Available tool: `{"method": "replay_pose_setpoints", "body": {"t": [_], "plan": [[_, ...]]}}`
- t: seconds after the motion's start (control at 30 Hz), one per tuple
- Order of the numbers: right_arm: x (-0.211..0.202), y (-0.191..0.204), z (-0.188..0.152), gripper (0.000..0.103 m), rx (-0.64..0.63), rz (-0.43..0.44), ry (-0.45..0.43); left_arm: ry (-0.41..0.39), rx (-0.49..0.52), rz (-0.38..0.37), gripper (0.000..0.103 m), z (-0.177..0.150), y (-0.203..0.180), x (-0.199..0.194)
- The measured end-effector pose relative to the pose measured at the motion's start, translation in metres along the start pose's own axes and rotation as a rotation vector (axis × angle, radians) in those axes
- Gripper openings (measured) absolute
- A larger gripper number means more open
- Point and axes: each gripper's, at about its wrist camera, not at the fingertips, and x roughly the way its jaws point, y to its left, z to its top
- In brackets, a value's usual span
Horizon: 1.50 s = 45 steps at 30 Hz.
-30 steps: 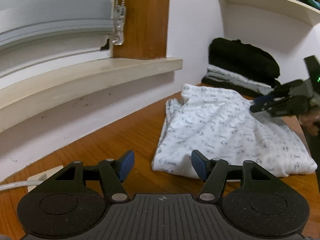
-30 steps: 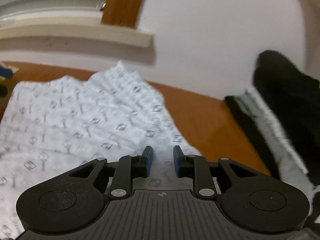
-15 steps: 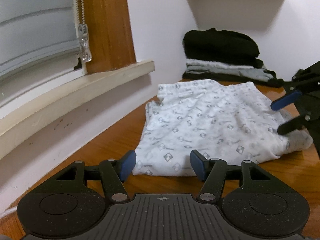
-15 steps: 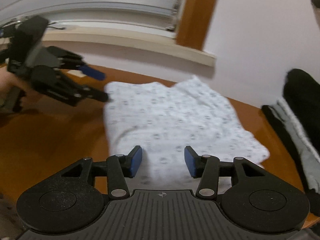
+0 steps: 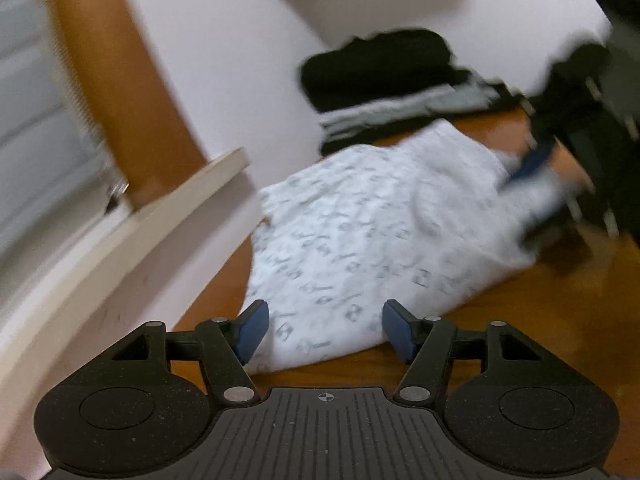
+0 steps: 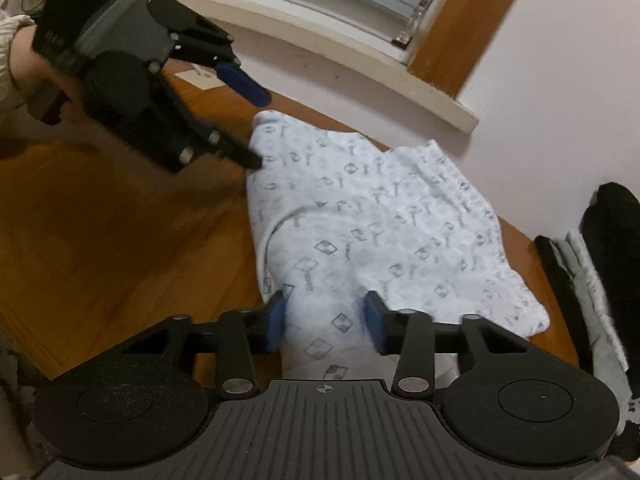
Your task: Fold clothes
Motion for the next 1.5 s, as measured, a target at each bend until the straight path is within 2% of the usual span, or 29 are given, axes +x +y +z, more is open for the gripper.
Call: {"method": "replay_pose_setpoints", "body": {"t": [0.17, 0.3, 0.4, 0.43, 0.47, 0.63, 0.77, 0.83, 0.9, 1.03, 1.1, 1.23, 1.33, 1.43, 1.5], "plan": [[-0.011, -0.021, 0.0, 0.03, 0.051, -0.03, -0.03, 0.009, 0.187, -0.03, 0.068, 0.006, -0.025, 0.015], [-0.021, -0.032, 0.0, 0.028, 0.082, -0.076, -0.065, 0.005, 0.226, -0.022, 0.06, 0.002, -0.027, 0.026], [-0.027, -0.039, 0.001, 0.025, 0.084, -0.111, -0.076, 0.037, 0.173, -0.041, 0.025, -0.002, -0.019, 0.032], [-0.029, -0.04, 0.001, 0.025, 0.079, -0.118, -0.071, 0.043, 0.167, -0.044, 0.017, -0.003, -0.016, 0.034], [-0.029, -0.04, -0.001, 0.025, 0.067, -0.112, -0.056, 0.048, 0.16, -0.049, 0.015, -0.004, -0.013, 0.035], [-0.03, -0.028, -0.018, 0.022, -0.029, -0.094, 0.048, 0.066, 0.144, -0.065, 0.013, -0.004, -0.006, 0.032], [-0.036, -0.024, -0.037, 0.005, -0.089, -0.122, 0.152, 0.071, 0.189, -0.042, 0.013, -0.005, -0.008, 0.03], [-0.044, -0.032, -0.046, 0.004, -0.078, -0.14, 0.175, 0.063, 0.22, -0.048, 0.013, -0.006, -0.012, 0.027], [-0.05, -0.04, -0.051, 0.003, -0.057, -0.156, 0.176, 0.072, 0.202, -0.068, 0.014, -0.002, -0.013, 0.026], [-0.058, -0.043, -0.054, 0.001, -0.085, -0.178, 0.192, 0.084, 0.253, -0.056, 0.021, -0.002, -0.019, 0.019], [-0.065, -0.05, -0.057, 0.001, -0.084, -0.204, 0.197, 0.09, 0.245, -0.072, 0.022, 0.0, -0.016, 0.013], [-0.075, -0.069, -0.055, 0.002, 0.001, -0.242, 0.136, 0.066, 0.147, -0.135, 0.034, 0.008, 0.004, -0.007], [-0.067, -0.083, -0.047, 0.004, 0.096, -0.23, 0.065, 0.066, 0.09, -0.152, 0.034, 0.008, 0.013, -0.007], [-0.047, -0.092, -0.038, 0.005, 0.186, -0.181, 0.015, 0.083, 0.05, -0.161, 0.034, 0.005, 0.018, -0.002], [-0.028, -0.094, -0.031, 0.01, 0.247, -0.137, -0.017, 0.095, 0.024, -0.168, 0.03, 0.003, 0.021, 0.002]]}}
